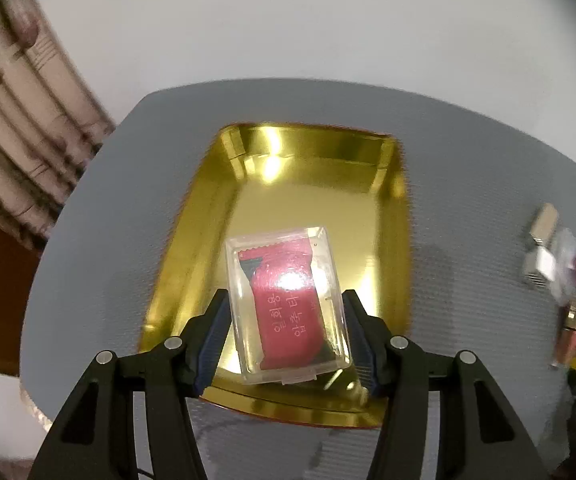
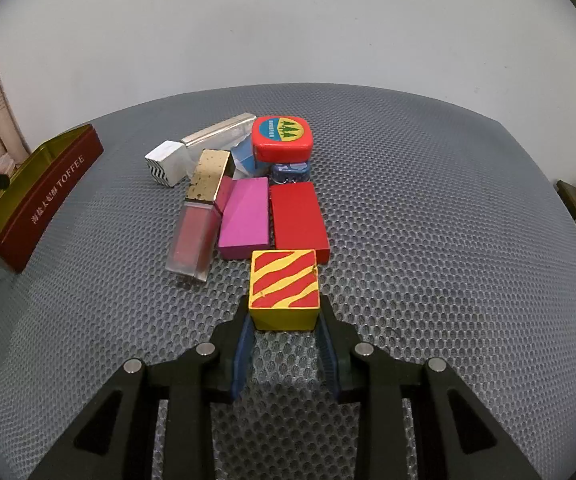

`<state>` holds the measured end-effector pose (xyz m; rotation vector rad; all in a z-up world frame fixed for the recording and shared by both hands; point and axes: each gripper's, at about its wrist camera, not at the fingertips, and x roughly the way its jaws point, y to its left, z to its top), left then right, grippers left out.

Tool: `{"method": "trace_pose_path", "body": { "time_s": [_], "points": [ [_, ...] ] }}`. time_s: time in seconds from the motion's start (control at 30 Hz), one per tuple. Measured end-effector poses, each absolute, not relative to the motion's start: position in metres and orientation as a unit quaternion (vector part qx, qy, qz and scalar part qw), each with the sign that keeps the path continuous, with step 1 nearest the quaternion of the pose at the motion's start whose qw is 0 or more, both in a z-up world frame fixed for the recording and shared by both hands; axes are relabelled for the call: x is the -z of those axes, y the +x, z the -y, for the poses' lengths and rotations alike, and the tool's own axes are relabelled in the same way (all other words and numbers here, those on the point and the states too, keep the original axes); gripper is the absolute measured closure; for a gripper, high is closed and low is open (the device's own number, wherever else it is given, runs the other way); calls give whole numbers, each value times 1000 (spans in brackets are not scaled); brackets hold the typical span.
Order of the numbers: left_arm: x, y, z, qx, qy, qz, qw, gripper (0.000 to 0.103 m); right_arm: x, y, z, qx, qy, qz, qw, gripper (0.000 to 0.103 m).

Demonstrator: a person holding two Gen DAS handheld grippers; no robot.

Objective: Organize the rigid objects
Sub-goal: 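Carry the clear case into the tin and open the left gripper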

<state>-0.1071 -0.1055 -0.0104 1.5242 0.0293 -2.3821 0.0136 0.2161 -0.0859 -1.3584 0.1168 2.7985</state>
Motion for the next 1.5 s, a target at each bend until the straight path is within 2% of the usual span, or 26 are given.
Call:
{"method": "trace_pose_path", "body": {
  "time_s": [0.33, 1.03, 1.3, 1.5],
  "points": [
    [41, -116, 154, 813, 555, -20, 176, 51, 86, 14, -211, -897, -441, -31, 19, 73],
    [76, -113, 162, 803, 570, 2, 174, 49, 84, 7, -206, -893, -448, -26, 26, 73],
    [68, -108, 160, 816, 555, 15, 160, 31, 82, 7, -205, -894, -447, -18, 32, 73],
    [46, -95, 148, 839, 524, 31, 143, 25, 75, 9, -202, -896, -442, -9, 36, 73]
  ]
}}
